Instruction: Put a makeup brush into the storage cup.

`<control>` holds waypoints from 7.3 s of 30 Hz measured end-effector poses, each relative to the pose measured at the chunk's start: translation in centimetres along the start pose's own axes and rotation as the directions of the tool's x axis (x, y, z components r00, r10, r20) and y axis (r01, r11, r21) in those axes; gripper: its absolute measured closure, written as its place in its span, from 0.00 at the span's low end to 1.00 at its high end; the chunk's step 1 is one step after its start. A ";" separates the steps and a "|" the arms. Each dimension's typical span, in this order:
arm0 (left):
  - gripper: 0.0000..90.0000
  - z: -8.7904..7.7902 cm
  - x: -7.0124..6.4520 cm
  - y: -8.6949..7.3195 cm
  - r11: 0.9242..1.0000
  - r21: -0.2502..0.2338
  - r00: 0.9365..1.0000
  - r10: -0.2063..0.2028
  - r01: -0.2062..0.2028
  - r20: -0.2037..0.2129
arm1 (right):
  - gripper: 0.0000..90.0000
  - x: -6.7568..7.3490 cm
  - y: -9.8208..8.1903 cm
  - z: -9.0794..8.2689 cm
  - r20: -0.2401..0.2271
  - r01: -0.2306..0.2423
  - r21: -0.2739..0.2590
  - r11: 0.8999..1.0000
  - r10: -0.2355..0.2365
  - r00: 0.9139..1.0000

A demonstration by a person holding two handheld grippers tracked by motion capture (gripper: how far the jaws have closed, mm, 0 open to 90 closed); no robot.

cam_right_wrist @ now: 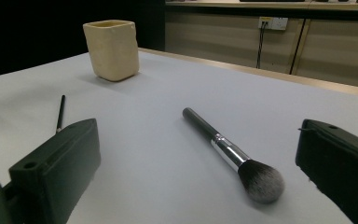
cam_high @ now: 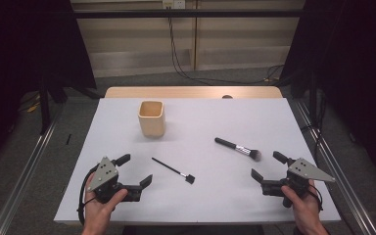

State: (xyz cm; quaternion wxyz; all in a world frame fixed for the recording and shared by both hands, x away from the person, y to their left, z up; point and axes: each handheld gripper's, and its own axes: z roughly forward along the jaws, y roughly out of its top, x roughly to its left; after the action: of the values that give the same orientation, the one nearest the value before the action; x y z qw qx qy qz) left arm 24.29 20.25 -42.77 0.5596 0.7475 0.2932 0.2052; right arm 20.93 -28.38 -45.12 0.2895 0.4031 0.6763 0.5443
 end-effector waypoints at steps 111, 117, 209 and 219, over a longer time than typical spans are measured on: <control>0.06 15.5 0.1 3.7 0.601 0.668 0.878 0.127 -0.439 0.462 | 0.00 0.0 -0.1 -0.1 -0.015 -0.006 0.023 1.000 0.006 1.000; 0.08 16.0 -0.2 3.6 0.599 0.663 0.870 0.124 -0.449 0.477 | 0.00 0.0 -0.1 -0.1 -0.015 -0.003 0.025 1.000 0.003 1.000; 0.95 16.7 1.1 4.2 0.599 0.721 0.881 -0.053 -0.348 0.470 | 0.00 0.0 -0.2 -0.1 -0.013 -0.005 0.035 0.999 0.005 1.000; 0.95 15.5 1.5 5.2 0.702 0.658 0.890 -0.076 -0.273 0.450 | 0.00 0.0 -0.2 -0.1 -0.011 -0.006 0.035 0.999 0.006 1.000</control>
State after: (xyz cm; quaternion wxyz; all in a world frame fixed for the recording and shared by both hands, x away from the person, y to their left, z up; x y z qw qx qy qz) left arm 36.29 9.13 -42.34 0.2703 0.9449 0.1715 -0.0683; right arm 20.81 -28.45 -45.30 0.2771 0.4072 0.6861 0.5354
